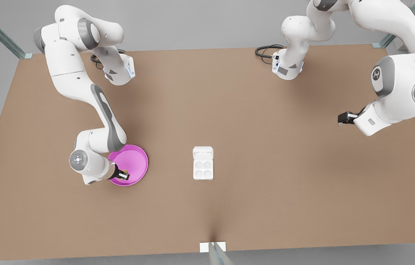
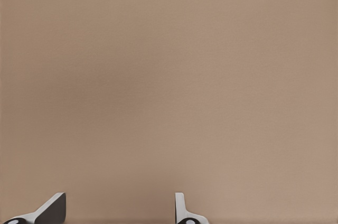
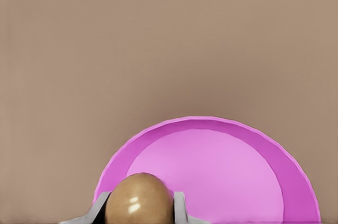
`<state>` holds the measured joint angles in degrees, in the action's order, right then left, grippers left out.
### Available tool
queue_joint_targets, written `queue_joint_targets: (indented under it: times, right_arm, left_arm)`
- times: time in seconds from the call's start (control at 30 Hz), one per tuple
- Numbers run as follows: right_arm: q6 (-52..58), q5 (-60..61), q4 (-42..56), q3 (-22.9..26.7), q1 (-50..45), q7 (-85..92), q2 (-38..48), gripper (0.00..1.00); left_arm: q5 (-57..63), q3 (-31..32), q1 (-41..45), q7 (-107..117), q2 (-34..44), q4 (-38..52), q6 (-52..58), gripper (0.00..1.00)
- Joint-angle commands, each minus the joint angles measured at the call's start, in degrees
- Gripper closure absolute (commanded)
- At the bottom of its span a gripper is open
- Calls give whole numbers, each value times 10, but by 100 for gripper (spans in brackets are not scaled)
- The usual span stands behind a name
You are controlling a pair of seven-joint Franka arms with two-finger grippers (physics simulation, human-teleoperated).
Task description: Pack egg into the box and close the box lid
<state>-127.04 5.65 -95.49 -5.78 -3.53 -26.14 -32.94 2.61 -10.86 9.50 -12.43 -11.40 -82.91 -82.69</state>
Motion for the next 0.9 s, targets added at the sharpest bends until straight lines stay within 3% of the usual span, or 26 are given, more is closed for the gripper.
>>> queue_joint_targets:
  times: [0.0,0.33,0.53,0.87]
  right_arm:
    - [67,-8,29,-3,-5,-23,1,60]
    - [74,6,275,3,-155,-306,-132,58]
    - [21,5,278,4,-248,-486,-157,58]
    - [-32,-3,251,38,-333,-592,-179,58]
  left_arm:
    - [0,0,0,-1,1,0,0,0]
    - [0,0,-1,-1,-4,0,-3,0]
    - [0,0,-1,-1,-4,0,-5,0]
    - [0,-3,-2,-1,-5,0,-11,0]
